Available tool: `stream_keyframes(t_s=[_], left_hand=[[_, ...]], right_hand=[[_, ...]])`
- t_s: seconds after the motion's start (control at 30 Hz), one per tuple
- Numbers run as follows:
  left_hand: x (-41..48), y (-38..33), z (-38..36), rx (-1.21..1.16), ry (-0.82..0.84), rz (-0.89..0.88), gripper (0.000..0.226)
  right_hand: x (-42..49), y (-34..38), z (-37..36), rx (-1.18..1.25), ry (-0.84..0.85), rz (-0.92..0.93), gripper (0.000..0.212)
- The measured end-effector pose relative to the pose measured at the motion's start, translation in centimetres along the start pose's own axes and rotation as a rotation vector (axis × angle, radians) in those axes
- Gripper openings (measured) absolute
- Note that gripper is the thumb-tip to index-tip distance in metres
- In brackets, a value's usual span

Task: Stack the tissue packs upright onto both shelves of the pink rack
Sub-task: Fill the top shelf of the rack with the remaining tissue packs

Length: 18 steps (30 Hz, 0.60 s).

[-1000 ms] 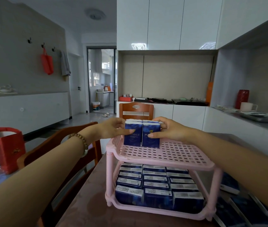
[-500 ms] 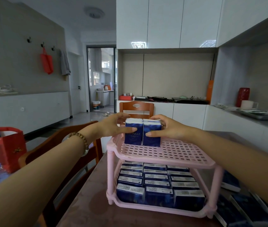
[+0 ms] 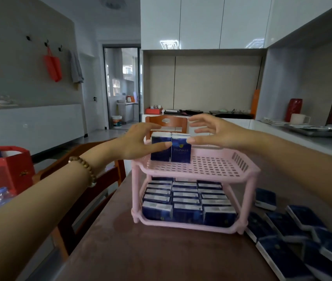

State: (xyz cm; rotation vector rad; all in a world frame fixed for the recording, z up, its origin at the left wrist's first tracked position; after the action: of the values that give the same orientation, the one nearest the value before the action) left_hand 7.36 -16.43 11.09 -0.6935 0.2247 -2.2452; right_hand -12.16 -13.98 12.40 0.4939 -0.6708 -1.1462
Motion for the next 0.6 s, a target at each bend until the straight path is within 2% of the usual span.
stream_keyframes(t_s=[0.17,0.3,0.4,0.6], left_hand=[[-6.7,-3.5,-2.2,-0.004,0.077,-0.022,0.078],[-11.9,-5.6,-5.9,-0.083,0.174,-0.038,0.078],[-15.2,-6.7,-9.6,-0.148,0.286,-0.025,0.082],[-21.0,-8.6,-14.9,-0.203,0.525,0.025,0.085]], right_hand=[[-8.3,1.2,-1.5,-0.010,0.095,0.056,0.064],[-14.4,-0.9,-4.3,0.026,0.188,-0.015,0.059],[-18.4,-2.9,-6.1,0.030,0.192,-0.086,0.058],[-25.3,-6.0,-8.6,-0.084,0.262,-0.182,0.062]])
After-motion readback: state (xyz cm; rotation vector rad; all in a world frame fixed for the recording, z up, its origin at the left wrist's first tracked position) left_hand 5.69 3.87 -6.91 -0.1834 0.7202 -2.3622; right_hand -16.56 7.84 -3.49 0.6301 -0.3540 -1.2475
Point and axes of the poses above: each hand's wrist, its own x-axis towards the middle knuckle, its own z-axis out of the back of the hand, y = z × x, the point moved 4 cm from there along x, towards the middle knuckle, and after that the axes turned 4 degrees about -z, right-handed, at the moved point
